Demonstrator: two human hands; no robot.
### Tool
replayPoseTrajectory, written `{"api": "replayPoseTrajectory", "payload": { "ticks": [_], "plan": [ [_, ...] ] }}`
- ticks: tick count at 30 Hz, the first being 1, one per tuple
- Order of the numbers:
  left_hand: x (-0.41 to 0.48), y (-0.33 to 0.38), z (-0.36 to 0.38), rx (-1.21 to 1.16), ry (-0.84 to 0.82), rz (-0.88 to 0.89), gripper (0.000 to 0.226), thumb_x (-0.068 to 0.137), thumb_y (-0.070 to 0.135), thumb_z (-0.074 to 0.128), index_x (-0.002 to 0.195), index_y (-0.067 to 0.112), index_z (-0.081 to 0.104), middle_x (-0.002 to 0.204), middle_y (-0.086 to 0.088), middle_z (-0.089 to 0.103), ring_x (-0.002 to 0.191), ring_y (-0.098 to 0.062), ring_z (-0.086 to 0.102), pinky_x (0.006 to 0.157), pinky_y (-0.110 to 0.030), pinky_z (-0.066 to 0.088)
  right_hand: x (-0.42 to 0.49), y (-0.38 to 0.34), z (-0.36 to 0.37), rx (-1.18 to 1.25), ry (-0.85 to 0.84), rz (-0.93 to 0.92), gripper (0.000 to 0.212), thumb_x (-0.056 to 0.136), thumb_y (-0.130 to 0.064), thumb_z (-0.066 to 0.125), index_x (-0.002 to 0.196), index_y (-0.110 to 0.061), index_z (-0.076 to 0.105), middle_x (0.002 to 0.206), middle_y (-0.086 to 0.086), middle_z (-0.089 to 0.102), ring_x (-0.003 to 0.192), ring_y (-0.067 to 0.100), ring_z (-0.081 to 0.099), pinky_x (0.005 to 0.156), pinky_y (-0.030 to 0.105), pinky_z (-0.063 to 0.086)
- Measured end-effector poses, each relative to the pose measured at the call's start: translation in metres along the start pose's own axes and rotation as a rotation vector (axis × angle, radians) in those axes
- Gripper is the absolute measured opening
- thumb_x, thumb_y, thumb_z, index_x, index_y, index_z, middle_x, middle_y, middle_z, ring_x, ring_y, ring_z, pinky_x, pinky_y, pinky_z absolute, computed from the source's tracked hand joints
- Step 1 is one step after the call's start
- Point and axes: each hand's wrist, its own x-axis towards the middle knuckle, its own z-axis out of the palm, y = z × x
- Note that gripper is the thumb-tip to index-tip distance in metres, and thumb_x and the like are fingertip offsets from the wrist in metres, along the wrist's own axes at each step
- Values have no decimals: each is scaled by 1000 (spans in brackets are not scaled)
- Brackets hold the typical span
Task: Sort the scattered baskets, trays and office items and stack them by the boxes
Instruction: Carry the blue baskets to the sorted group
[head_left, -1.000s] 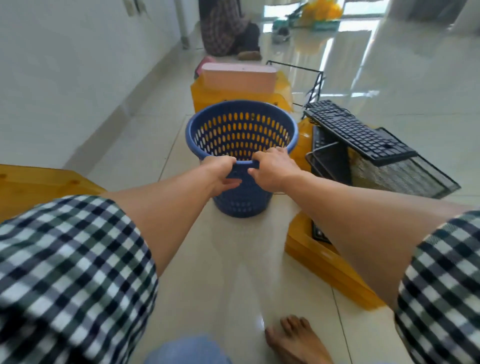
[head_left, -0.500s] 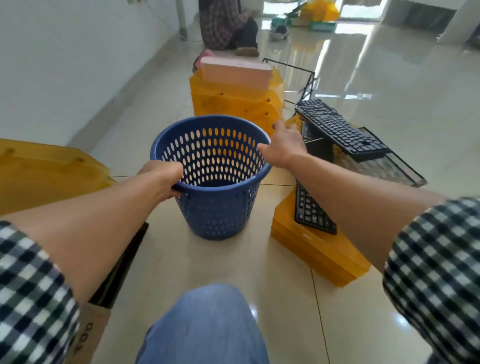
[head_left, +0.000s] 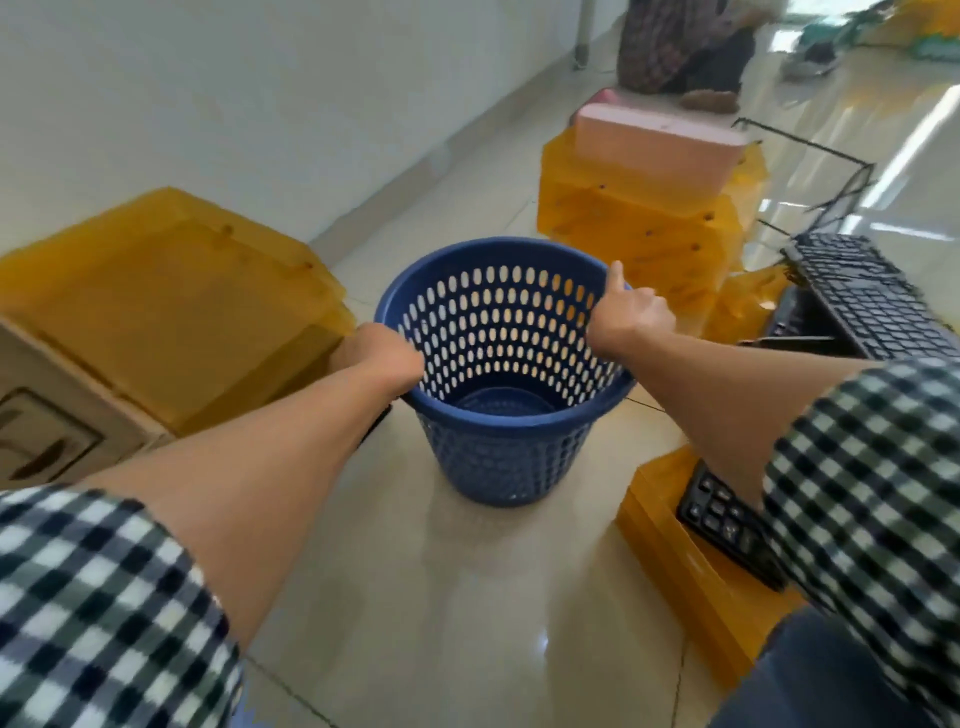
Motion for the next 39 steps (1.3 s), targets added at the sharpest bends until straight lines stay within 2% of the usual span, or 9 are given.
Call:
{"api": "replayPoseTrajectory", "payload": {
  "ticks": [3,7,12,18,22,27,31,35,39],
  "plan": [
    [-15,-4,-5,27,-17,-43,4,93,16,56,92,13,56,76,-3,58,62,-18,56,46,-28,41,5,-3,4,-11,13,-50,76,102,-14,40,162,-32,-4,138,26,49,113,40,59,68,42,45],
    [-36,-11,-11,33,-44,-129,20,93,16,58,111,8,59,91,-7,67,73,-22,65,49,-29,48,-1,-8,5,0,18,-140,75,102,-12,37,162,-30,-4,138,28,46,111,40,59,67,40,43],
    [-55,-20,-16,50,-60,-237,38,90,17,61,124,6,50,107,-11,66,93,-31,68,81,-42,60,-11,-13,7,37,-3,-205,76,102,-10,40,162,-30,-3,138,27,45,112,39,57,69,41,41],
    [-75,-40,-23,70,-68,-326,47,91,16,60,132,5,41,108,-13,64,95,-32,68,81,-42,60,-35,-22,6,59,-28,-267,78,101,-5,41,162,-29,-1,135,25,44,114,39,56,72,39,38],
    [-97,-62,-33,147,-84,-385,53,93,19,59,138,3,36,108,-13,64,93,-31,67,60,-35,52,-65,-28,-1,89,-59,-339,73,101,-6,40,161,-26,4,128,25,47,108,39,58,74,40,44],
    [-128,-119,-64,171,-101,-510,37,92,21,61,122,3,51,94,-11,69,73,-26,70,36,-25,46,-122,-61,-3,172,-98,-467,44,97,-5,42,139,-11,32,113,21,55,92,37,57,73,47,53],
    [-161,-177,-101,274,-198,-569,21,85,16,54,97,3,65,66,-7,68,55,-23,68,39,-24,47,-169,-97,11,232,-136,-576,17,96,-3,41,109,-10,34,104,19,62,81,33,53,68,43,44],
    [-191,-222,-121,297,-294,-646,26,88,9,43,77,-1,65,42,-8,61,38,-21,61,44,-26,51,-213,-129,30,226,-133,-696,22,98,-5,39,119,-9,39,107,20,64,92,38,62,68,40,38],
    [-219,-253,-128,197,-395,-754,39,95,4,41,61,5,60,55,-10,69,32,-12,55,50,-24,55,-246,-145,37,150,-153,-804,31,94,-9,50,121,-10,37,112,21,60,101,39,62,70,40,39]
  ]
}}
